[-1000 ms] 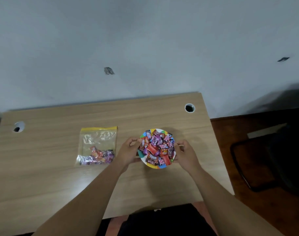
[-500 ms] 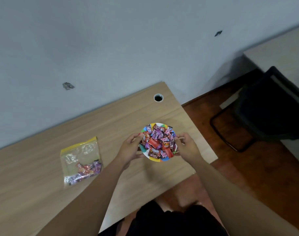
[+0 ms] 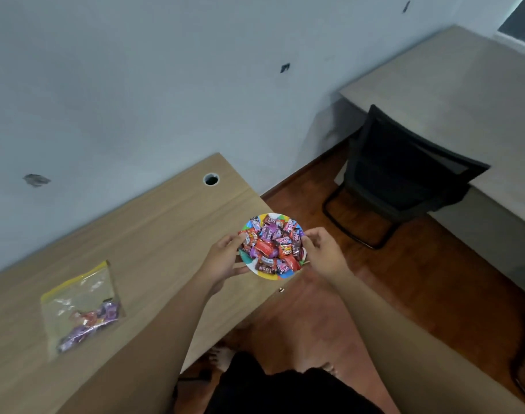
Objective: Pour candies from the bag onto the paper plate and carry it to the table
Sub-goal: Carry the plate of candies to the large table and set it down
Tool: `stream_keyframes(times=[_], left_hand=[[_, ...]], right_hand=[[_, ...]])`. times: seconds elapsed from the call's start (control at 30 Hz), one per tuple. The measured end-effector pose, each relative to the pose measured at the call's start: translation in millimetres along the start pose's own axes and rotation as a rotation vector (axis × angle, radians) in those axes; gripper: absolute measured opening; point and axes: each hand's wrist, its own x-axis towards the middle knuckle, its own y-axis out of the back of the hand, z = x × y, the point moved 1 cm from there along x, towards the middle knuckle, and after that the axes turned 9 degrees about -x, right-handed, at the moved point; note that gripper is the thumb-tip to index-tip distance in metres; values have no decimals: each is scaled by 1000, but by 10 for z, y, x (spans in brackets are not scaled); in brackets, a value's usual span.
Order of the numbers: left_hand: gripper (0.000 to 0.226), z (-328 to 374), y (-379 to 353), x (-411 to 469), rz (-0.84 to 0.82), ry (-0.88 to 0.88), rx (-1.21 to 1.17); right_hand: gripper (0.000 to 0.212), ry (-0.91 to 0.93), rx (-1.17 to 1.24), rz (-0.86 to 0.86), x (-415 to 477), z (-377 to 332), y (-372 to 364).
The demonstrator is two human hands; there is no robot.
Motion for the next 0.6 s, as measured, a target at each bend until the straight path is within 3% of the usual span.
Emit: stream_keyframes(times=[0.3, 0.6], left_hand=[[35, -445, -1425, -286, -56, 29, 88], [28, -670, -2866, -397, -206, 40, 233]], right_hand=[[9, -35, -44, 62, -277, 912, 1223], [14, -174, 79, 164, -601, 1779, 2345]])
